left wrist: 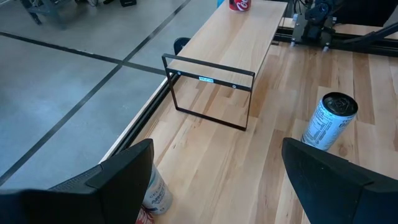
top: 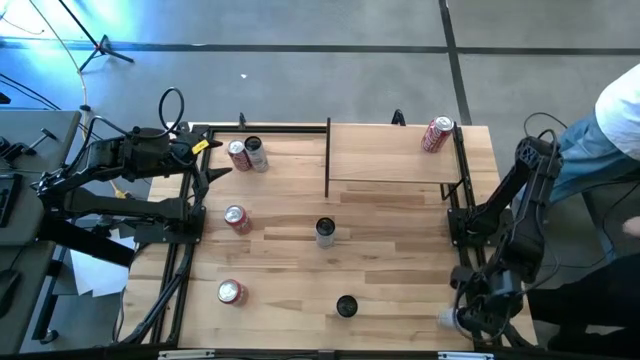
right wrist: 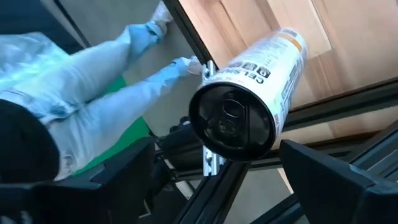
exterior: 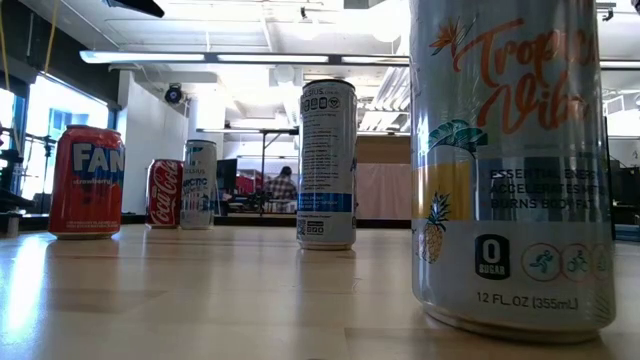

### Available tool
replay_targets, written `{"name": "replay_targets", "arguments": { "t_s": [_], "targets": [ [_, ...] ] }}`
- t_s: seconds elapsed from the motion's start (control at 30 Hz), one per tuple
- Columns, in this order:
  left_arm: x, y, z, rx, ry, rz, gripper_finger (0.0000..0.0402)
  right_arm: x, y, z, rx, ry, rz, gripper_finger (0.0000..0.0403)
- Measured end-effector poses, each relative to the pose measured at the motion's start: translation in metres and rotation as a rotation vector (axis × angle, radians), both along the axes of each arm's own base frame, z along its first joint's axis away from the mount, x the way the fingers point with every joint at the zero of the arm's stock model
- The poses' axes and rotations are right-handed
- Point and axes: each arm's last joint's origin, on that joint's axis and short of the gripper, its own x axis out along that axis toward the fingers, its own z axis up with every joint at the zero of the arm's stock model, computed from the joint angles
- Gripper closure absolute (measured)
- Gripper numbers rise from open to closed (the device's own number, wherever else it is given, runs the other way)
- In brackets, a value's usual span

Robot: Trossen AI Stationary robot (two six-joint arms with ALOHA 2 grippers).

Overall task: Place canned beverage on shelf
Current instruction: Put the white soda can on the shelf

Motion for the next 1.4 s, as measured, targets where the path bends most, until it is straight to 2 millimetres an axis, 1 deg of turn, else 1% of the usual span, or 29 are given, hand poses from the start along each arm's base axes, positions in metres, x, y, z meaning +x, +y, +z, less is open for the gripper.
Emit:
{"name": "replay_targets", "arguments": {
  "t_s": [0.13, 0.3, 0.53, 0.73, 0.83, 1.03, 1.27, 1.33, 1.4],
  "targets": [
    [0.000, 0.000, 0.000, 0.000, 0.000, -0.001, 0.0067, 0.002, 0.004, -0.005, -0.023, 0.011, 0.009, 0.0070],
    [0.000, 0.000, 0.000, 0.000, 0.000, 0.000, 0.0067, 0.003, 0.005, -0.005, -0.029, -0.025, 0.005, 0.0070],
    [0.000, 0.000, 0.000, 0.000, 0.000, 0.000, 0.0067, 0.003, 0.004, -0.006, -0.047, -0.027, 0.016, 0.0070],
    [0.000, 0.000, 0.000, 0.000, 0.000, 0.000, 0.0067, 0.005, 0.010, -0.017, -0.111, -0.019, 0.052, 0.0070],
    [0.000, 0.000, 0.000, 0.000, 0.000, 0.000, 0.0067, 0.007, 0.013, -0.019, -0.112, -0.027, 0.067, 0.0070],
    [0.000, 0.000, 0.000, 0.000, 0.000, 0.000, 0.0067, 0.007, 0.013, -0.020, -0.127, -0.031, 0.073, 0.0070],
    [0.000, 0.000, 0.000, 0.000, 0.000, 0.000, 0.0067, 0.001, -0.003, -0.015, -0.201, -0.039, 0.041, 0.0070],
    [0.000, 0.000, 0.000, 0.000, 0.000, 0.000, 0.0067, 0.000, -0.007, -0.006, -0.250, -0.046, 0.030, 0.0070],
    [0.000, 0.000, 0.000, 0.000, -0.001, 0.000, 0.0067, 0.001, -0.008, 0.011, -0.257, -0.074, 0.040, 0.0070]
  ]
}}
